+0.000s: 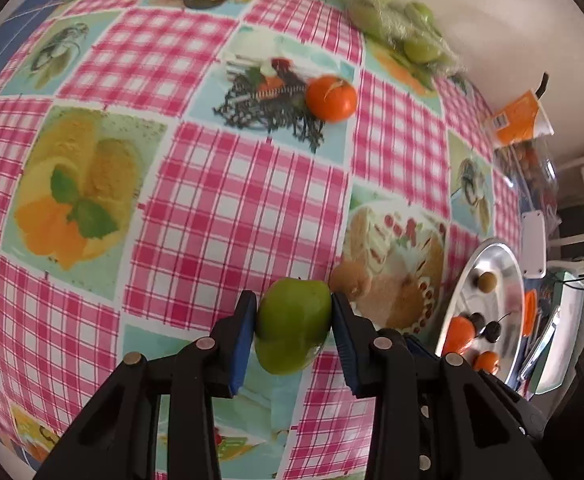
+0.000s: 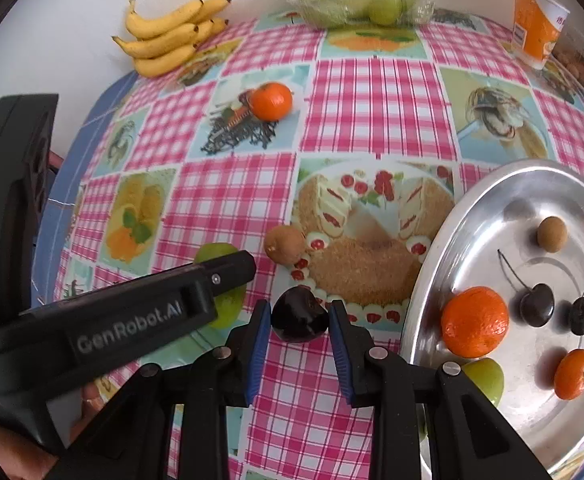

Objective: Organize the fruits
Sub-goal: 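Carry the cherry and green mango over the steel bowl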

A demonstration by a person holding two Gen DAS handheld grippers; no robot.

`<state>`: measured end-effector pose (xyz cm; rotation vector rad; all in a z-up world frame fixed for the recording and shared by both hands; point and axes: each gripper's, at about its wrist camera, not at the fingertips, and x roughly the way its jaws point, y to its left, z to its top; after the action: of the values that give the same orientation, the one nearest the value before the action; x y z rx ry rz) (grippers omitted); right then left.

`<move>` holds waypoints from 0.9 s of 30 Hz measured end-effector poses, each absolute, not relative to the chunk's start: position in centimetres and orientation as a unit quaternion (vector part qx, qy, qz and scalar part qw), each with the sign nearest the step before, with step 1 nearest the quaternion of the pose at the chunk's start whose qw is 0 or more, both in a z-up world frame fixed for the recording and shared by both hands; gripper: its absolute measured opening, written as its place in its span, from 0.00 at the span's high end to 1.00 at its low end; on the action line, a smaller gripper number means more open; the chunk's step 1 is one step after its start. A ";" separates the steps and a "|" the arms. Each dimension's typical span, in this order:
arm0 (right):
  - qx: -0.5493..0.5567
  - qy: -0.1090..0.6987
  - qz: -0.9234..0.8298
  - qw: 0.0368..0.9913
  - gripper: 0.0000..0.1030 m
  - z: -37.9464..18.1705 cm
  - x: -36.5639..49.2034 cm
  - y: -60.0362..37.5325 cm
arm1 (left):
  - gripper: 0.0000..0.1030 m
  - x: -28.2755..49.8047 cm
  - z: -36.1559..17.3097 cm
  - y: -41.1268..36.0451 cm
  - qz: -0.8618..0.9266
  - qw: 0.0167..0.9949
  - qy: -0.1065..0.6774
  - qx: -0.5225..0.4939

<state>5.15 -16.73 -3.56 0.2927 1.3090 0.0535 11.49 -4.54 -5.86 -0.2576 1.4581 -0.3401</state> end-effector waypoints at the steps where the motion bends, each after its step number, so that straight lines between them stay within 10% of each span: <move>1: 0.136 0.604 0.025 0.785 0.69 -3.3 5.1 -16.8 | 0.62 11.5 -5.5 -4.4 -0.155 0.729 0.657 -0.118; 27: 0.185 0.561 -0.045 0.806 0.69 0.8 2.9 -23.3 | 0.62 10.6 0.6 -5.1 -0.175 0.770 0.602 -0.120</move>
<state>2.86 -23.26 0.79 0.3956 1.2005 -0.0963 10.64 -5.13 0.56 -0.2598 1.3056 -0.3794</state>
